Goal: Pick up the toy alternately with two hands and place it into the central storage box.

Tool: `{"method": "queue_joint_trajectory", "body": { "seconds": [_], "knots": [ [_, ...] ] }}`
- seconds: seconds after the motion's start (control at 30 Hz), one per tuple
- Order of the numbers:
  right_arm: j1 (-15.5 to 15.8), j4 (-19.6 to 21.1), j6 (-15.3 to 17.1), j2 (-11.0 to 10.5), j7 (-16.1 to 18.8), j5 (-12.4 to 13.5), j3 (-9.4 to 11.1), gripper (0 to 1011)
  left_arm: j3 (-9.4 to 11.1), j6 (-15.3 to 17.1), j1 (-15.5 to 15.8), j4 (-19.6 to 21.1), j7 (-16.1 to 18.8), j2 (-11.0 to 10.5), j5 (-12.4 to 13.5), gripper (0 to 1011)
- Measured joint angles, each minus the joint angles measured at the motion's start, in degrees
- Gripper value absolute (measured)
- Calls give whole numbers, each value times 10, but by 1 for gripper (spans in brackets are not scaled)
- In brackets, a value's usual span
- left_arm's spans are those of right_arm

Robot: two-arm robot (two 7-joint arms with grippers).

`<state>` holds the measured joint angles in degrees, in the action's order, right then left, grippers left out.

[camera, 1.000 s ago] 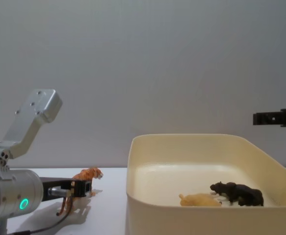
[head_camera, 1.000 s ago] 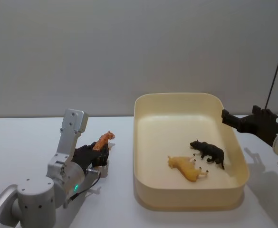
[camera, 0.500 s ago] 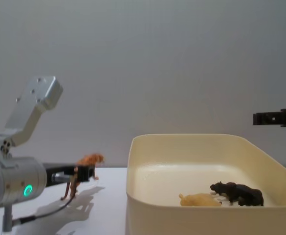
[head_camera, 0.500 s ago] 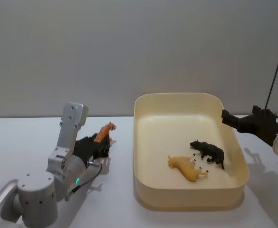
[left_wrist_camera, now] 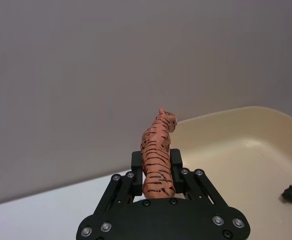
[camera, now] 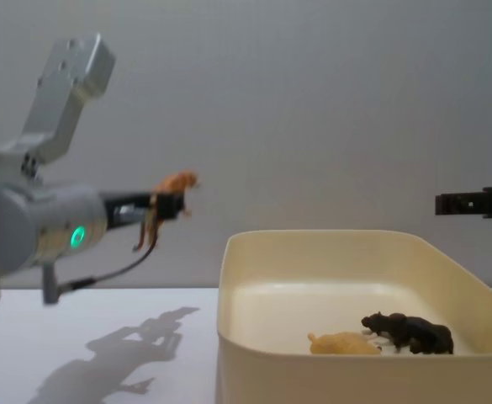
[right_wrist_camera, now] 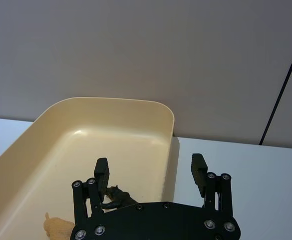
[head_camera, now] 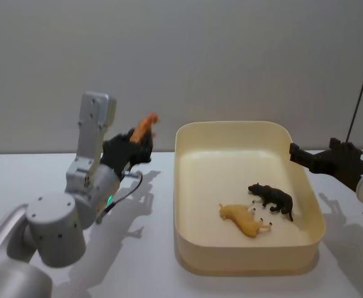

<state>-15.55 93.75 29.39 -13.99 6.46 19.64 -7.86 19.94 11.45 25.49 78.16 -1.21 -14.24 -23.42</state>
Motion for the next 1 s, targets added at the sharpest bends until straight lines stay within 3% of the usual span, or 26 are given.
{"method": "queue_joint_trajectory", "body": {
  "seconds": [0.4,0.77,1.0],
  "knots": [
    [0,0,0,0,0,0,0,1001,3,-6,48,-11,-57,27,2,295],
    [0,0,0,0,0,0,0,1001,18,20,89,-60,-130,54,16,295],
    [0,0,0,0,0,0,0,1001,28,27,102,-89,-146,66,24,295]
  ]
}}
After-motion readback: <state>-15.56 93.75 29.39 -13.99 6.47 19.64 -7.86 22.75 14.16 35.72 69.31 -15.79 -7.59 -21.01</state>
